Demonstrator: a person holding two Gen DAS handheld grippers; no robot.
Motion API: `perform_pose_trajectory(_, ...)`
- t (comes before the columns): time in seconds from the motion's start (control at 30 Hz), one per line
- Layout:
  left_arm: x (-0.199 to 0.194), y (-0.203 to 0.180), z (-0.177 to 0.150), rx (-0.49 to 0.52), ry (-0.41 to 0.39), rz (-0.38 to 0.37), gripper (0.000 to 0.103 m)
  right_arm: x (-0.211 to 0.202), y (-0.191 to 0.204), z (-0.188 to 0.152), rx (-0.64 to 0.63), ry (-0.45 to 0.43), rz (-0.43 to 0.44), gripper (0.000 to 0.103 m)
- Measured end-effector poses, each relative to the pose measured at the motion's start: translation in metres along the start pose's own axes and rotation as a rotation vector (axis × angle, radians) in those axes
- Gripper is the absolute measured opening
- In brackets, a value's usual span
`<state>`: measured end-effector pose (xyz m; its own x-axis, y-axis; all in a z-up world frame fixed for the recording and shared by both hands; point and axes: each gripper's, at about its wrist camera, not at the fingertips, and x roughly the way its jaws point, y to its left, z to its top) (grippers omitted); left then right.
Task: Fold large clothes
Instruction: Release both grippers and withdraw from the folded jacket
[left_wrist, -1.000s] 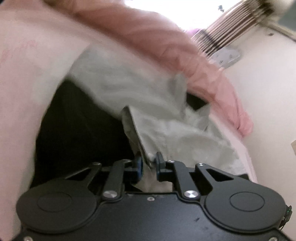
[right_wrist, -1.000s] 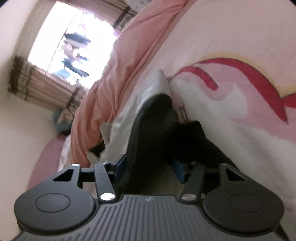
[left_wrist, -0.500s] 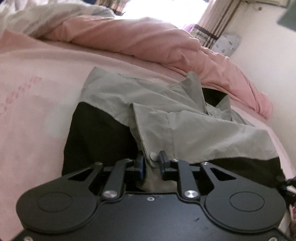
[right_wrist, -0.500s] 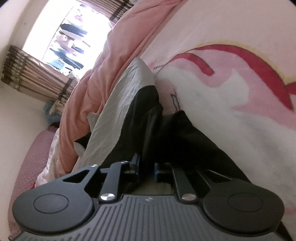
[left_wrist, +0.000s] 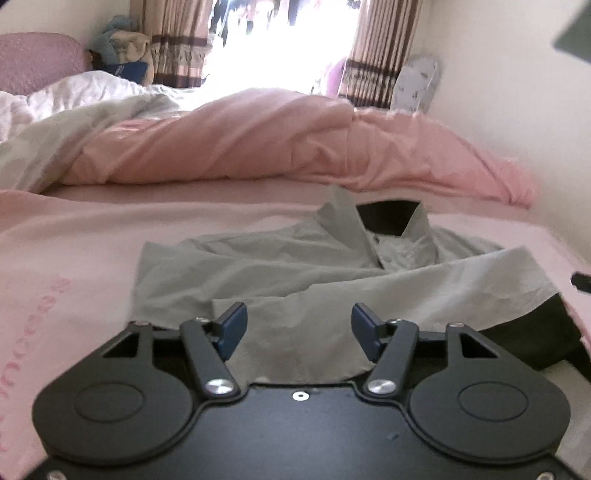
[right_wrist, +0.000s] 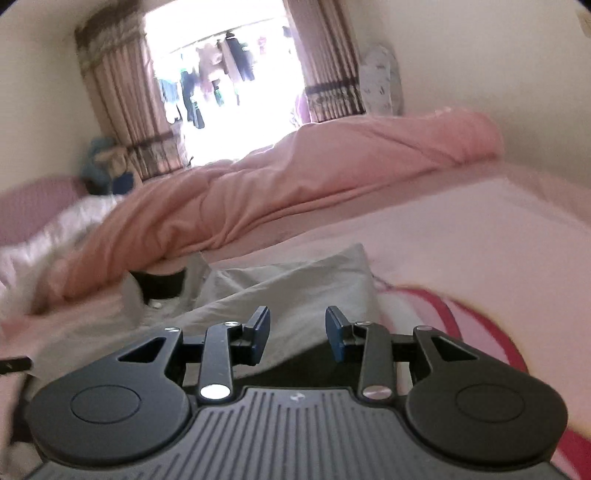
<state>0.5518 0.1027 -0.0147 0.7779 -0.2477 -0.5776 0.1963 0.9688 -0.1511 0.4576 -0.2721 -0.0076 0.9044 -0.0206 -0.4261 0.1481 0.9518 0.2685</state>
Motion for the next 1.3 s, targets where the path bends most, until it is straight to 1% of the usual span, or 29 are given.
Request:
perform_pose_trajectory(0.07,0.022,-0.005,0.003,-0.009,0.044,0.007,0.061,0.023,0.006,0.0,-0.028,0.041,-0.016,0.042)
perform_pose_trajectory(0.13,0.042,-0.005,0.001,-0.013,0.08,0.027,0.06,0.046,0.004,-0.007,-0.024,0.091,-0.054,0.042)
perform_pose_trajectory(0.17,0.049,-0.004,-0.002,-0.015,0.095,0.04,0.06,0.048,-0.002,-0.015,-0.023,0.11,-0.07,0.039)
perform_pose_trajectory(0.2,0.055,-0.001,-0.005,-0.015,0.105,0.044,0.063,0.056,-0.004,-0.019,-0.019,0.13,-0.087,0.034)
perform_pose_trajectory(0.23,0.058,0.001,-0.009,-0.018,0.103,0.037,0.063,0.059,-0.008,-0.026,-0.019,0.142,-0.09,0.034)
perform_pose_trajectory(0.27,0.058,0.002,-0.011,-0.013,0.094,0.032,0.063,0.062,-0.011,-0.03,-0.025,0.139,-0.087,0.034)
perform_pose_trajectory(0.33,0.058,0.003,-0.009,-0.011,0.101,0.032,0.063,0.062,-0.011,-0.035,-0.049,0.111,-0.083,0.034)
perform_pose_trajectory(0.4,0.055,0.002,-0.004,-0.012,0.119,0.053,0.063,0.057,-0.012,-0.032,-0.04,0.122,-0.081,0.034)
perform_pose_trajectory(0.47,0.041,-0.001,0.0,-0.011,0.107,0.075,0.061,0.046,-0.013,-0.025,-0.002,0.138,-0.078,0.035)
perform_pose_trajectory(0.5,0.03,-0.004,0.001,-0.007,0.083,0.061,0.063,0.036,-0.012,-0.022,0.011,0.131,-0.064,0.037)
perform_pose_trajectory(0.57,0.004,-0.01,-0.002,0.004,0.05,0.018,0.065,0.013,-0.009,-0.02,-0.008,0.1,-0.011,0.042)
perform_pose_trajectory(0.63,-0.015,-0.019,-0.009,0.027,0.04,-0.011,0.066,-0.009,-0.002,-0.024,-0.056,0.085,0.011,0.046)
perform_pose_trajectory(0.7,-0.024,-0.027,-0.022,0.057,0.046,-0.022,0.066,-0.021,0.001,-0.033,-0.089,0.098,0.023,0.046)
perform_pose_trajectory(0.77,-0.02,-0.031,-0.033,0.077,0.073,-0.02,0.066,-0.025,-0.002,-0.042,-0.1,0.125,0.017,0.046)
perform_pose_trajectory(0.8,-0.016,-0.032,-0.039,0.079,0.092,-0.006,0.066,-0.023,-0.004,-0.046,-0.103,0.137,0.004,0.046)
perform_pose_trajectory(0.87,-0.004,-0.027,-0.049,0.059,0.139,0.009,0.066,-0.019,-0.01,-0.053,-0.095,0.159,-0.019,0.045)
perform_pose_trajectory(0.9,0.0,-0.023,-0.054,0.047,0.152,0.006,0.067,-0.015,-0.016,-0.058,-0.082,0.175,-0.02,0.042)
perform_pose_trajectory(0.97,0.001,-0.02,-0.06,0.047,0.13,0.002,0.068,-0.012,-0.023,-0.063,-0.065,0.182,-0.007,0.041)
perform_pose_trajectory(1.03,-0.002,-0.022,-0.059,0.057,0.138,0.011,0.068,-0.015,-0.023,-0.062,-0.066,0.183,-0.001,0.041)
perform_pose_trajectory(1.1,-0.006,-0.024,-0.054,0.046,0.139,0.014,0.067,-0.02,-0.02,-0.056,-0.063,0.187,-0.008,0.041)
perform_pose_trajectory(1.2,-0.017,-0.03,-0.042,0.044,0.086,-0.012,0.067,-0.031,-0.018,-0.045,-0.048,0.125,0.015,0.044)
perform_pose_trajectory(1.23,-0.019,-0.033,-0.039,0.051,0.072,-0.015,0.068,-0.031,-0.018,-0.043,-0.047,0.108,0.018,0.047)
perform_pose_trajectory(1.3,-0.015,-0.038,-0.033,0.068,0.065,-0.013,0.069,-0.027,-0.016,-0.039,-0.052,0.097,0.01,0.048)
